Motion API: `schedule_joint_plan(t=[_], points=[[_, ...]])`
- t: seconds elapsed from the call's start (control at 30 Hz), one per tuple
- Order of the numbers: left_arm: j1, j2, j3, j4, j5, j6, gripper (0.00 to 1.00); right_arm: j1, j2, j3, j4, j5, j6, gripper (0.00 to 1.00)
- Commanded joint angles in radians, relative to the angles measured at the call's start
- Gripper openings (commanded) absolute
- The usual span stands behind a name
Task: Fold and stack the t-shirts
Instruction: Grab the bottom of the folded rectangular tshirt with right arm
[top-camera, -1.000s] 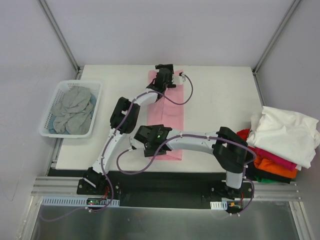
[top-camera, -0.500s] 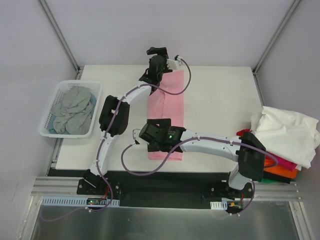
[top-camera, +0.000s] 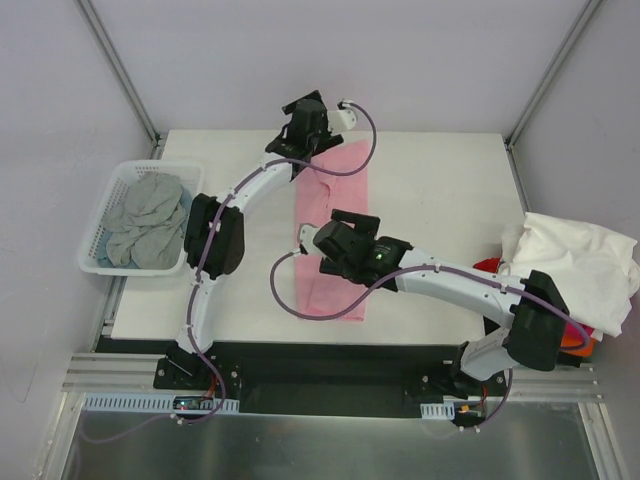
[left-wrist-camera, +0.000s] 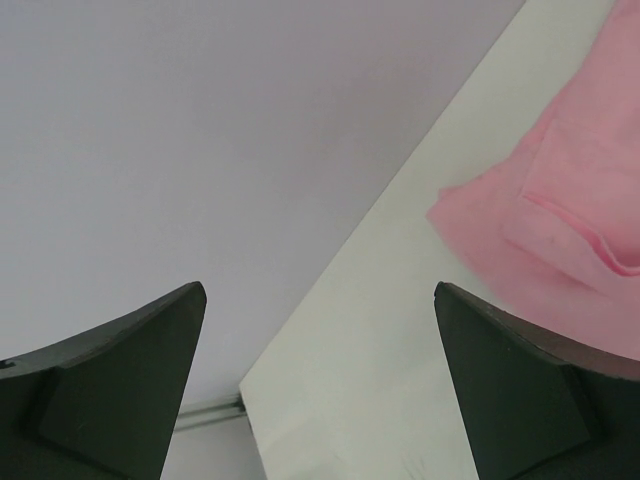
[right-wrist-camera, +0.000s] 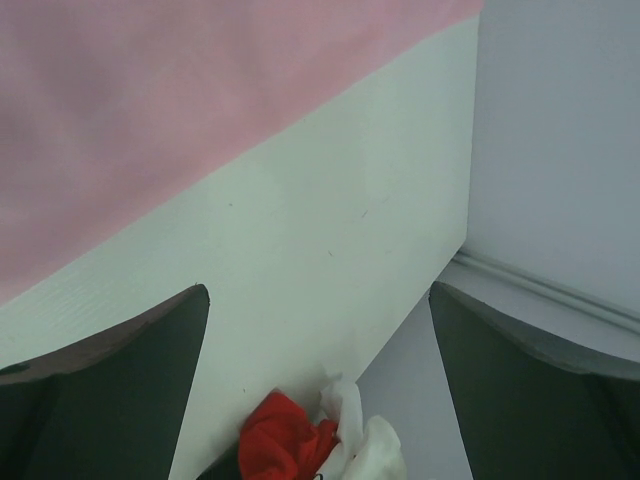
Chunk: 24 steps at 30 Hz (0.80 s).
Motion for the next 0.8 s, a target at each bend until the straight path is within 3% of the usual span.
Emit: schedule_joint_plan(t=[0.0,0.2,0.37,0.77], points=[[-0.020,0.090,0.167,-0.126,0.080,-0.134,0.99,-0.069,-0.063,-0.039,0.030,0.031,0.032,0.96],[-0.037,0.217,0.277,-0.197,0.144,-0.226,0.99,-0.176,-0.075,-0.064,0.070,0.071,0.067,0.96],[-0.042,0.257,0.281,-0.251,0.189,-0.280,0.99,-0.262,-0.071,-0.070,0.073,0.054,0.093,0.96],[-0.057,0.314,0.330,-0.255,0.172,-0.245,0.99,-0.285,-0.059,-0.088,0.019,-0.026,0.145,0.96]])
